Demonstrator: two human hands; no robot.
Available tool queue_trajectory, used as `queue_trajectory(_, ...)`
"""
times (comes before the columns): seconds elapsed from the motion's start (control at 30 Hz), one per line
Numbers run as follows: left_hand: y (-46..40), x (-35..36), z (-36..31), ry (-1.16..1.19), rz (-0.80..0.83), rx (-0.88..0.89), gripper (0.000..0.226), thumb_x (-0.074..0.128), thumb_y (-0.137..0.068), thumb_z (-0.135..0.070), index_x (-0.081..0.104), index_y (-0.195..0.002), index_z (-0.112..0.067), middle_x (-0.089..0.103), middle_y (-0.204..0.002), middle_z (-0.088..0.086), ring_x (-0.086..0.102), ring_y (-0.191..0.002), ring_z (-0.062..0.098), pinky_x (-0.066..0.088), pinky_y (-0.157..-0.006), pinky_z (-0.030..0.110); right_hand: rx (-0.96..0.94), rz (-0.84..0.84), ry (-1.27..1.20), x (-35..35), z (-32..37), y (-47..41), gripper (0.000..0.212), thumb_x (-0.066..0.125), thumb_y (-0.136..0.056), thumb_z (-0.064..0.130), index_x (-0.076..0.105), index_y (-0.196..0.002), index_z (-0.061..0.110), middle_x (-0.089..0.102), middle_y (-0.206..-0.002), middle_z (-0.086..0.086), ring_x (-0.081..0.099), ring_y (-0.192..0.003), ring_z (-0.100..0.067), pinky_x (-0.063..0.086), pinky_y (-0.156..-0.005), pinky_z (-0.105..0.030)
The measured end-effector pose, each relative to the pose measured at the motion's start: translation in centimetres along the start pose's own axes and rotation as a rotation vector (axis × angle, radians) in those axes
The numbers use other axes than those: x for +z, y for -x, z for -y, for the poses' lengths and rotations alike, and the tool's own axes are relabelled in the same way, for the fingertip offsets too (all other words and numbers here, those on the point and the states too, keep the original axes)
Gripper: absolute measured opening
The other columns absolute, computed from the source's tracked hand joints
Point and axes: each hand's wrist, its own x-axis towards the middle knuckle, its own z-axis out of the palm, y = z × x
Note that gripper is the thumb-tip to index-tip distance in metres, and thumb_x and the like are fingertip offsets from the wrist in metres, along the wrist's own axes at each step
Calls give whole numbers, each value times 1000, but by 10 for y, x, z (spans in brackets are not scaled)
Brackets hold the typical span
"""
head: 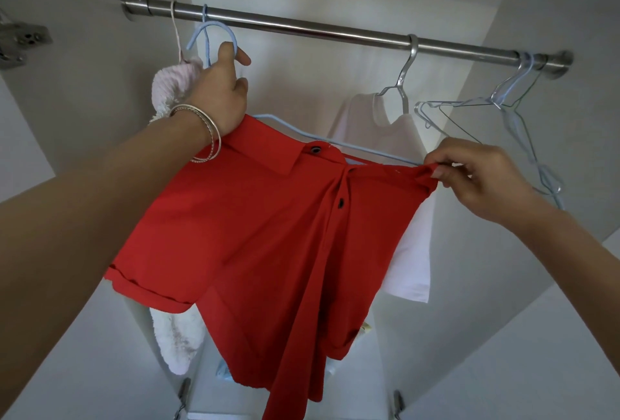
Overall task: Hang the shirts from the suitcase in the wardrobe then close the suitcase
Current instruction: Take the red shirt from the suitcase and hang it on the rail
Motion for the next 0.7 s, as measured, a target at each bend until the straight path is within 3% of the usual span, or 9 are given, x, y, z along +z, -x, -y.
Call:
queue_trajectory(0.1, 2, -2, 2, -7, -16, -8, 31, 35, -90, -4, 42, -121, -9, 49, -72, 15, 52, -63, 26, 47, -62, 38, 17, 74, -12, -1, 1, -2, 15, 52, -84, 10, 65, -85, 5, 58, -76, 26, 52, -64, 0, 41, -58, -13)
queue_trajectory(0.2, -4, -4, 3, 20, -65, -39, 32, 36, -92, -5, 41, -123, -10, 41, -62, 1, 42, -52, 13, 39, -48, 15, 56, 35, -111, -1, 2, -1, 11, 51, -87, 14, 62, -86, 10, 59, -79, 17, 54, -65, -7, 46, -60, -19)
queue_trajectory(0.27, -6, -7, 4, 8, -99, -57, 33, 36, -92, -4, 41, -124, -9, 38, -60, -2, 39, -52, 10, 34, -43, 8, 63, -27, -219, -1, 6, -2, 13, 51, -88, 12, 62, -86, 4, 57, -80, 9, 55, -65, -6, 48, -61, -17)
queue_trajectory(0.37, -4, -9, 11, 42, -104, -51, 29, 35, -92, -4, 43, -119, -9, 39, -62, -2, 40, -53, 10, 37, -49, 19, 100, -55, -348, -1, 12, -2, 13, 51, -86, 8, 63, -83, 5, 56, -75, 6, 52, -61, -2, 44, -55, -13)
queue_trajectory(0.43, -4, -10, 16, 34, -83, -26, 25, 34, -91, -4, 44, -113, -11, 39, -63, -1, 40, -53, 12, 37, -54, 29, 101, 21, -366, 0, 15, -3, 23, 50, -86, 9, 65, -78, 25, 57, -68, 14, 49, -59, -1, 42, -54, -12)
queue_trajectory(0.53, -2, -11, 17, -39, -28, -2, 27, 36, -91, -2, 44, -117, -4, 44, -66, 8, 42, -54, 17, 35, -56, 30, 93, 148, -277, -3, 17, -8, 39, 47, -86, 13, 62, -76, 48, 60, -74, 21, 52, -64, -3, 43, -58, -10)
queue_trajectory(0.7, -2, -11, 17, -99, 2, 8, 28, 37, -91, -3, 43, -118, -4, 40, -62, 2, 41, -54, 15, 36, -64, 32, 98, 213, -141, -7, 16, -20, 31, 44, -83, 14, 55, -73, 41, 61, -80, 25, 58, -74, -5, 50, -64, -15)
